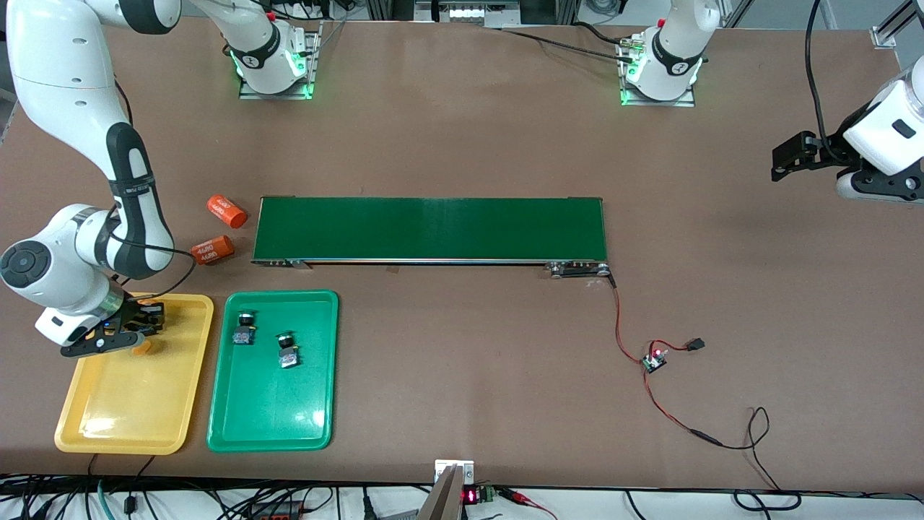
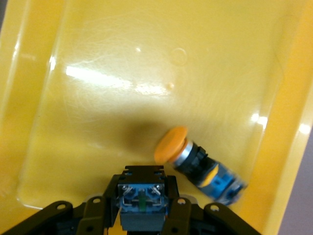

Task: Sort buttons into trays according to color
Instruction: 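Lower the button into the yellow tray and open the right gripper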

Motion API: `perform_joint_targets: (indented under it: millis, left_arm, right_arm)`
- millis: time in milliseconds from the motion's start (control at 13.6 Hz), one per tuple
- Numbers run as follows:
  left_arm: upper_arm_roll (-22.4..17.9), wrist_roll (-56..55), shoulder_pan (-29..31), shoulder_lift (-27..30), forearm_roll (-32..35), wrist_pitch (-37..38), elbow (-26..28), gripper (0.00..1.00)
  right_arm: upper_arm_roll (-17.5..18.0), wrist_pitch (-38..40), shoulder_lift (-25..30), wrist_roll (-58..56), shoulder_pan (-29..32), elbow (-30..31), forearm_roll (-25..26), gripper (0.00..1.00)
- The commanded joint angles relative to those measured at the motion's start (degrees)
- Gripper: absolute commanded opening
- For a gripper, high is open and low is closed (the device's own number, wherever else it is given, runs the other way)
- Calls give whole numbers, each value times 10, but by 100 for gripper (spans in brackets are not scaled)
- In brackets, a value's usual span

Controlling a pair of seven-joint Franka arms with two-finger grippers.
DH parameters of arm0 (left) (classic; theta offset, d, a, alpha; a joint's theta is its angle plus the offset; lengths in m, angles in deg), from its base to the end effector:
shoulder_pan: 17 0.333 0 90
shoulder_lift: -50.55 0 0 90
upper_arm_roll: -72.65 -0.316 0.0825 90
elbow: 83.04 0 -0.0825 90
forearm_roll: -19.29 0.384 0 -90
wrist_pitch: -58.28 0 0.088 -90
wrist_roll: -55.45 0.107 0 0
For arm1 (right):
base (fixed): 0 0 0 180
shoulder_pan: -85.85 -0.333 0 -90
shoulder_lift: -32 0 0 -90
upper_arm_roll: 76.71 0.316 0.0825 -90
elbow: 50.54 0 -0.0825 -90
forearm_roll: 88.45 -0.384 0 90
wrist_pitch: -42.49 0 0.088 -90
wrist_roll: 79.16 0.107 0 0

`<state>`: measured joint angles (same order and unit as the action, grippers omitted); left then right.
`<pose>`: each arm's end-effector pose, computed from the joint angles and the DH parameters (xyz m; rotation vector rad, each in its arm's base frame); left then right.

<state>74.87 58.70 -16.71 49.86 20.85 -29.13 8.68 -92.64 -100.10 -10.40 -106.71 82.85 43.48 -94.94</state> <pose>0.5516 -0.0154 0.6000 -3.1097 0.1406 0.1364 0.6879 -0.1321 0.2084 2.9669 0.3758 0.1392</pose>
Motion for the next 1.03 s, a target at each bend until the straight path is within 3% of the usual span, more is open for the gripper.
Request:
perform_joint_targets:
  millis: [0,73,147,220,294,367,661,955]
  left_arm:
    - [1,9,3,-8,12,7,-16,100]
    - [1,9,3,-8,12,7,-16,100]
    - [1,9,3,-8,12,7,-16,100]
    - [1,10,3,-8,12,7,-16,100]
    - [1,10,5,-8,12,7,-16,100]
    - [1,10,7,-8,12,7,-16,100]
    - [1,10,8,-8,12,7,-16,100]
    - [1,11,8,-8,12,7,-16,100]
  right_arm:
    - [7,-3,0,14,-2,-5,0,4]
    - [7,-3,0,17,-3,-5,-1,6]
    - [7,-3,0,17,-3,-5,-1,16]
    - [8,-3,0,17,-3,-4,-1,48]
    - [8,-3,0,17,-3,-4,-1,62]
    - [8,-3,0,17,-5,-4,-3,98]
    - [8,26,42,38,-28,0,-12,100]
    - [10,237,181,128,-58,-2,-4,100]
